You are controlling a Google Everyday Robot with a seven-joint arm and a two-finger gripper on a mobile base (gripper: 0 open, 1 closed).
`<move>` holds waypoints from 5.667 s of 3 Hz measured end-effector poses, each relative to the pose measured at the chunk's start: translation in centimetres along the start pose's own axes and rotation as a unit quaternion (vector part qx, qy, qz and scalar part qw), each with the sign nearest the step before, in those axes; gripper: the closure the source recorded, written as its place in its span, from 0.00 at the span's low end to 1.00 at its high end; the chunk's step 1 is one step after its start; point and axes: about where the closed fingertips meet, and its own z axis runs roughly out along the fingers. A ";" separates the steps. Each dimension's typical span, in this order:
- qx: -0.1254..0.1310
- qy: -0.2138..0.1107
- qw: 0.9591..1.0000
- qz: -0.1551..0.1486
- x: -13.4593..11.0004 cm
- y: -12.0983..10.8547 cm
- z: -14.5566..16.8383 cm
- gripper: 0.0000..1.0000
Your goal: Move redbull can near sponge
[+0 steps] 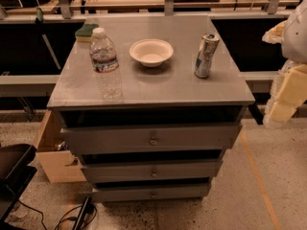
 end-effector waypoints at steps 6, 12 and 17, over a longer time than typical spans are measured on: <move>0.128 -0.418 0.881 0.180 -0.1 -14.8 7.7 0.00; 0.063 -0.574 0.787 0.215 -6.7 -22.6 16.5 0.26; 0.058 -0.586 0.783 0.201 -9.8 -24.2 15.3 1.00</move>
Offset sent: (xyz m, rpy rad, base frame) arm 0.0335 0.0050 -0.0134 0.2044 -0.0501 -0.0833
